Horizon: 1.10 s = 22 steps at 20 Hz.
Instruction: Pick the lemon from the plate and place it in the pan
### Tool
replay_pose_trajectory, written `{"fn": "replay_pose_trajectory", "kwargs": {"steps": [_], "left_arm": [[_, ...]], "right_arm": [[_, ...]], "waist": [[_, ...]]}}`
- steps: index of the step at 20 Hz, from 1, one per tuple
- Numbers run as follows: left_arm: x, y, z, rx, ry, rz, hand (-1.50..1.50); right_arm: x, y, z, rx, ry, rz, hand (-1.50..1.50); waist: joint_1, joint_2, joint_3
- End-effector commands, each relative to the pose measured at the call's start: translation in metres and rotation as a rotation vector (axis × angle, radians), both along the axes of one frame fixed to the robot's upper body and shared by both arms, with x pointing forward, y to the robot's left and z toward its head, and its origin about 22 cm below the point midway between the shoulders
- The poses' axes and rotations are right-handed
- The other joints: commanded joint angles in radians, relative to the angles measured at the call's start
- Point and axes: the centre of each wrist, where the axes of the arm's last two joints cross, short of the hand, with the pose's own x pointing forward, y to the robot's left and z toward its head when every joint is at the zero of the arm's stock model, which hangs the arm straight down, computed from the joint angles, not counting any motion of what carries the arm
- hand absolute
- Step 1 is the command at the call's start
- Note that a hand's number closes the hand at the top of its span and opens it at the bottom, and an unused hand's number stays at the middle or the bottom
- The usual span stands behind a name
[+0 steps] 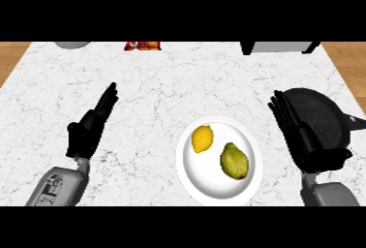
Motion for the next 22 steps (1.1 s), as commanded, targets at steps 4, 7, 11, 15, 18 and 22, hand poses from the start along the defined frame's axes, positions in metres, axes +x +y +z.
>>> {"fn": "replay_pose_trajectory", "kwargs": {"steps": [4,7,11,15,18,22], "left_arm": [[0.015,0.031,0.020,-0.012,-0.088,0.125,0.00],[0.010,0.036,0.036,-0.076,-0.083,0.169,0.00],[0.003,0.055,0.023,-0.072,-0.064,0.216,0.00],[0.008,0.055,0.023,-0.081,-0.057,0.213,0.00],[0.009,0.046,0.028,-0.078,-0.058,0.223,0.00],[0.006,0.048,0.029,-0.084,-0.056,0.225,0.00]], "right_arm": [[0.022,0.023,-0.023,0.149,-0.044,0.155,1.50],[0.008,0.066,-0.057,0.094,-0.013,0.135,1.50],[-0.035,0.028,-0.070,-0.098,-0.231,-0.282,-1.50],[-0.066,0.004,-0.050,-0.235,-0.309,-0.327,-1.50],[-0.080,-0.026,-0.008,-0.322,-0.283,-0.236,-1.50],[-0.087,-0.051,0.032,-0.544,-0.177,-0.134,-1.50]], "waist": [[0.043,0.038,-0.007],[0.037,0.034,-0.008],[0.008,0.026,-0.008],[-0.005,0.028,-0.010],[-0.001,0.028,-0.010],[0.001,0.027,-0.013]]}}
